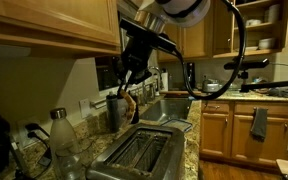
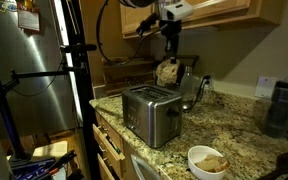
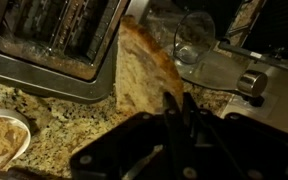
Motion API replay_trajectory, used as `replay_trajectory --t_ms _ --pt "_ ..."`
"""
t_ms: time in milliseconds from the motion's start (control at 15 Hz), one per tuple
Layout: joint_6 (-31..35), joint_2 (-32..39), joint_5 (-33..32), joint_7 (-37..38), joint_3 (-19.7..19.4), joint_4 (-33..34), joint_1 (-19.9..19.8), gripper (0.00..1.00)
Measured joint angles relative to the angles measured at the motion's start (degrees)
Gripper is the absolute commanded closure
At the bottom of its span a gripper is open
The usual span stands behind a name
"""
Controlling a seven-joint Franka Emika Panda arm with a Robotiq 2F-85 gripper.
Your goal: Place one slice of bread in each of the toaster slots
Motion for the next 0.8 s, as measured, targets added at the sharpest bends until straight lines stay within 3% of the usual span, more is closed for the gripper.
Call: replay_trajectory --t_ms 400,800 --pt "-7.92 0.01 2.23 2.35 0.13 1.97 0.57 0.93" --pt "-10.34 0.98 2.26 4.16 -0.62 2.36 0.50 0.93"
